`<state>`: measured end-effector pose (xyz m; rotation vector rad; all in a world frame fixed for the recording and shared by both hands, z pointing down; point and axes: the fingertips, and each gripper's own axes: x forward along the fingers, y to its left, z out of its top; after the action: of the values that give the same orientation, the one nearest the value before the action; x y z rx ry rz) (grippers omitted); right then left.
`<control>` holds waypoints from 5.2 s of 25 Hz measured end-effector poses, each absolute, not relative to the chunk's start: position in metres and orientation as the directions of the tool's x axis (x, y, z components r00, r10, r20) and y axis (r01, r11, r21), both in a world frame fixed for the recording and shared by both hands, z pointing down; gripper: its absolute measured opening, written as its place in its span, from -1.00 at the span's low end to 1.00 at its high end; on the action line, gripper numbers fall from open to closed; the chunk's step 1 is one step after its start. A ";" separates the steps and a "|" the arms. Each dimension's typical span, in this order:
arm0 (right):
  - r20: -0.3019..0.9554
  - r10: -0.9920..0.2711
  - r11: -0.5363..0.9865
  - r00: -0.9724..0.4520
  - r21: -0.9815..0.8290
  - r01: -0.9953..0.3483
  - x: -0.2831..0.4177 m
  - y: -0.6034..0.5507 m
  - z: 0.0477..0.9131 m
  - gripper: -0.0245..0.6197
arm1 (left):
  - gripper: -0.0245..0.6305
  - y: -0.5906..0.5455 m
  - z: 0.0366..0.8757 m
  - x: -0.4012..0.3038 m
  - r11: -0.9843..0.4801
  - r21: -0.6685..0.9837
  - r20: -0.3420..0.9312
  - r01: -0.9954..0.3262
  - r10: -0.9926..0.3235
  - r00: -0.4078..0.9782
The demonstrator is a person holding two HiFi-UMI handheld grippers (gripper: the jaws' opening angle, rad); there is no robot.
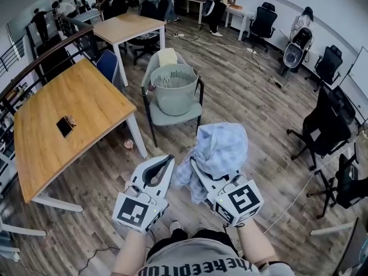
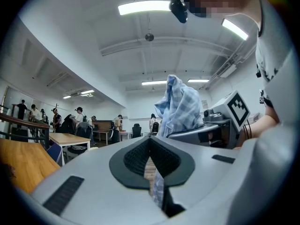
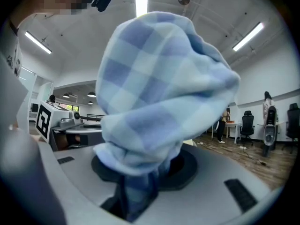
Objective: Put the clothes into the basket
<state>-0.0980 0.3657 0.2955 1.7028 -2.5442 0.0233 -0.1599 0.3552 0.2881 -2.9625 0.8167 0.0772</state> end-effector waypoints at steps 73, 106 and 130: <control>0.104 -0.865 0.487 -0.491 -0.066 -0.871 0.056 0.026 0.317 -0.43 | -0.88 0.019 0.304 -0.003 -0.800 -0.046 0.000 -0.598 -0.599 0.801; 0.128 -0.953 0.269 -0.276 -0.070 -0.961 0.011 -0.086 0.322 -0.43 | -0.88 -0.106 0.315 -0.053 -0.907 -0.004 0.023 -0.420 -0.420 0.907; 0.143 -0.905 0.398 -0.401 -0.054 -0.916 0.054 -0.164 0.321 -0.43 | -0.88 -0.175 0.312 -0.013 -0.837 0.007 0.016 -0.547 -0.547 0.837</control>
<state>0.0545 -0.1643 0.3207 1.6658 -2.5496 0.1888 -0.0125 -0.1754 0.3118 -3.0221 0.9000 -0.0211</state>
